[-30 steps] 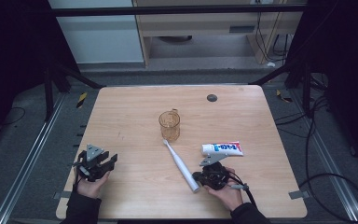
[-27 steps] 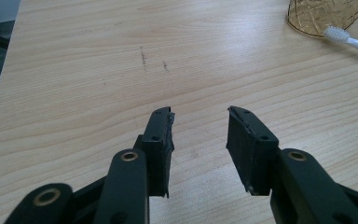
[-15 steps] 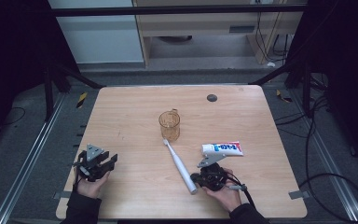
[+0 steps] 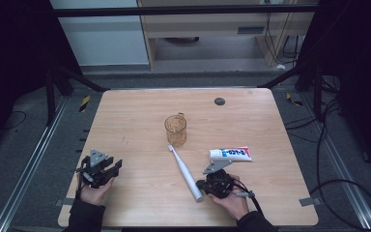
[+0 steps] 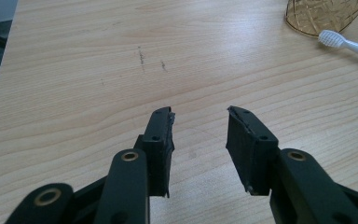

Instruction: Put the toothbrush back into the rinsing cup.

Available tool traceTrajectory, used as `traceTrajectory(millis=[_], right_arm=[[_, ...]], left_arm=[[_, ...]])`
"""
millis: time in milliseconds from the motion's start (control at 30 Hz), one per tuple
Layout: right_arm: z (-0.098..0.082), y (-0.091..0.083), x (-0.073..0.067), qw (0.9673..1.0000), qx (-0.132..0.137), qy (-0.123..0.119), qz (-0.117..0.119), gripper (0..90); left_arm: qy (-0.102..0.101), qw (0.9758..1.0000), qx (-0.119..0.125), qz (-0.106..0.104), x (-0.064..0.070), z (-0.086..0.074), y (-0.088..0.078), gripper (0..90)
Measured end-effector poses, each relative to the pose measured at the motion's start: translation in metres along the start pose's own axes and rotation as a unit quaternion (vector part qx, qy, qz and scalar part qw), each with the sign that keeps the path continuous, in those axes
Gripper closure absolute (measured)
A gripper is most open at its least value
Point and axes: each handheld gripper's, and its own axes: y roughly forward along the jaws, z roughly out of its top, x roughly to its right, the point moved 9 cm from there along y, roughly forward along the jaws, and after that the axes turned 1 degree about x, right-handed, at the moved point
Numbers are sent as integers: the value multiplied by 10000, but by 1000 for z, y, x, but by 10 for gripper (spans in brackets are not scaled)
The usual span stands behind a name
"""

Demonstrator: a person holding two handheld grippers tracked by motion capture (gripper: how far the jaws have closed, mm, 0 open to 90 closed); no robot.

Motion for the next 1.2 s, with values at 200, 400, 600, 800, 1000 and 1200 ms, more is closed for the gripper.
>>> traceTrajectory(millis=[200,400,600,800,1000,1200], right_arm=[[0,1,-1,10000,2,-3,3,861],[0,1,-2,10000,-10,-15,27,860],[0,3,-5,10000,-31,-40,50,859],[0,4,-7,10000,-34,-45,72,858],[0,5,-8,9999,-37,-75,90,856],[0,5,-11,9999,-32,-67,104,855]], left_arm=[[-1,10000,1,-30,2,0,0,600],[33,10000,2,-91,7,1,1,616],[23,9999,0,-142,8,1,1,628],[15,9999,5,-170,10,1,1,632],[15,9998,-4,-197,11,1,1,635],[24,9997,-3,-226,13,1,1,637]])
